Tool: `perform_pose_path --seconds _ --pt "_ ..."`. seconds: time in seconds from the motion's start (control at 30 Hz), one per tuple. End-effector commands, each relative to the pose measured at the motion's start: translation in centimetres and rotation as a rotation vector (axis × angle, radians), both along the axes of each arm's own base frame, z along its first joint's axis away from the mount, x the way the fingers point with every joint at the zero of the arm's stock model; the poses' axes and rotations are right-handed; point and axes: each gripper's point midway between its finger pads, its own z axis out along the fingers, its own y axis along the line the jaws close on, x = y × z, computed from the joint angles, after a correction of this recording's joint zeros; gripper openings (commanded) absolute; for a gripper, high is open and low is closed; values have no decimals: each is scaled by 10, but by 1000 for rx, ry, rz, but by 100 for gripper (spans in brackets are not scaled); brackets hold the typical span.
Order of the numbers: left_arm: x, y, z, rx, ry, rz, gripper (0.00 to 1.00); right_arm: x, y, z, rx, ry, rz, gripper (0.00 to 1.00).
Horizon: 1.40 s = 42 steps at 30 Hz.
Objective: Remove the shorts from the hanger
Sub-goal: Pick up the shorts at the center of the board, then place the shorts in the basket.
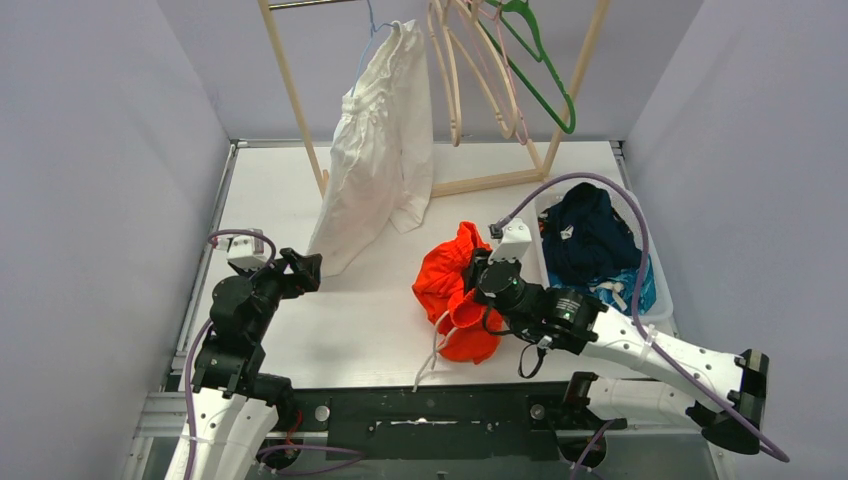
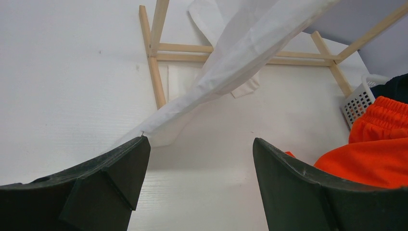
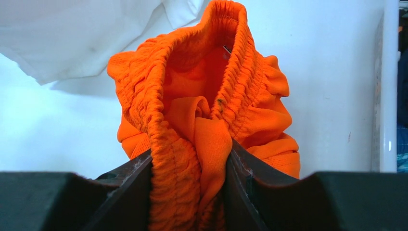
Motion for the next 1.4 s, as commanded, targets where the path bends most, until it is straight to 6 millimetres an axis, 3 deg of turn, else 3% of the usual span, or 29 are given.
perform_pose_path --seconds 0.0,0.27,0.47,0.63,0.87,1.03,1.2,1.3,1.37 --pt "4 0 19 -20 -72 5 79 6 -15 61 130 -133 -62 0" --pt "6 1 18 -19 -67 8 79 9 -74 120 81 -267 -234 0" --pt "7 1 18 -20 -66 8 79 8 -135 186 21 -407 -448 0" --pt "7 2 18 -19 -66 11 79 2 -173 214 -75 -470 -587 0" --pt "9 2 17 -19 -62 9 79 -6 -208 257 -163 -514 -724 0" --pt "9 4 16 -19 -62 14 79 -9 -230 272 -197 -532 -803 0" --pt "9 3 16 -20 -60 8 79 7 -224 274 -308 -534 -802 0" --pt "9 3 17 -21 -62 7 79 32 -226 271 -378 -528 -821 0" --pt "9 3 17 -21 -61 7 79 60 -238 267 -386 -497 -809 0"
